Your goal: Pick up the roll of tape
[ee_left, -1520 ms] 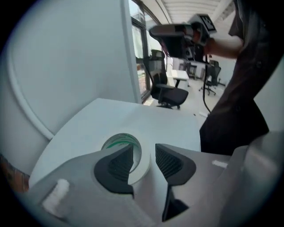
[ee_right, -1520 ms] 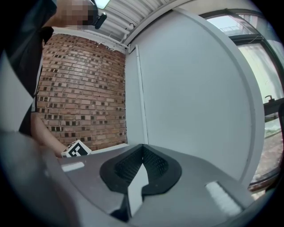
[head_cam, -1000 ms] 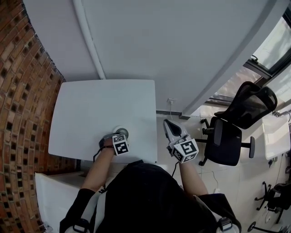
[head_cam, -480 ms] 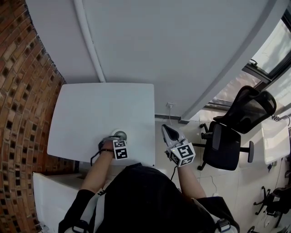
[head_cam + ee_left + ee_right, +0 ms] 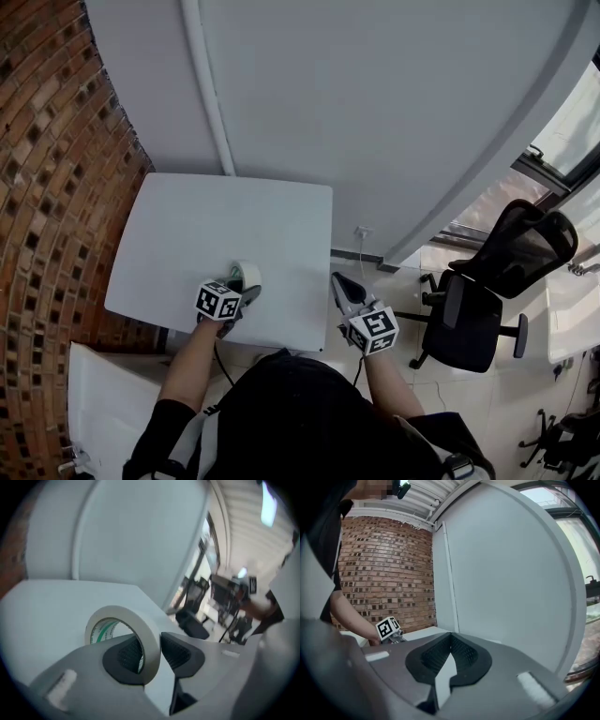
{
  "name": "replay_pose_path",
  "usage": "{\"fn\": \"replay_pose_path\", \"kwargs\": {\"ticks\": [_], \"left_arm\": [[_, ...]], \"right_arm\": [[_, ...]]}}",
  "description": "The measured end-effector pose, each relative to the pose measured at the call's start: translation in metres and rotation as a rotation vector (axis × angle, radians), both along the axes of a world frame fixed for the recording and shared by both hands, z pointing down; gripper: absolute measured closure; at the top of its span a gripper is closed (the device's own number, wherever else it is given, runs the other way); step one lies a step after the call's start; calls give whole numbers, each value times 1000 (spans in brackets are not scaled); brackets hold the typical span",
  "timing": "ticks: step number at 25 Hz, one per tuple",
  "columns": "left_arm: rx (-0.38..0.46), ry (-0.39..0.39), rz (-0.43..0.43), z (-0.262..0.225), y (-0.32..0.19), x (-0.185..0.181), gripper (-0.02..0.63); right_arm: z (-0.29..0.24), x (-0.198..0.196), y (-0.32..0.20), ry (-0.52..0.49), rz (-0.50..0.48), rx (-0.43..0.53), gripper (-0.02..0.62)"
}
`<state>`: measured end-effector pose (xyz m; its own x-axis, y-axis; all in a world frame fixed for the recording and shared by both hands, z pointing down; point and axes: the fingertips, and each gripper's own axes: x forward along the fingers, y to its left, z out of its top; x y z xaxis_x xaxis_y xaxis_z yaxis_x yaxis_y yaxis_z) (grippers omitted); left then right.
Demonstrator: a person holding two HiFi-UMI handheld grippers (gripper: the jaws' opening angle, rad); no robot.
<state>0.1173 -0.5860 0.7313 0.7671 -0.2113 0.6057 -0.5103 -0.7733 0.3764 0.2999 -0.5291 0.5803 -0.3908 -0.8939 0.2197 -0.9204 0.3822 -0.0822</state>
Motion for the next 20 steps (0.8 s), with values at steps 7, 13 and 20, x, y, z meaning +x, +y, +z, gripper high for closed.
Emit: {"fn": "replay_pose_path", "kwargs": {"ticks": [7,13,20], "left_arm": [[-32,401,-207,-56,-16,-35,488],[83,685,-213,-129,-6,-46,489],[286,681,-261,-178,8,-60,491]], "right_arm": [[-4,-40,-24,-17,-98,11,591],[-9,-54,-36,-29,-147,21,591],[-9,-54,-39,-34,-173,26,591]]}}
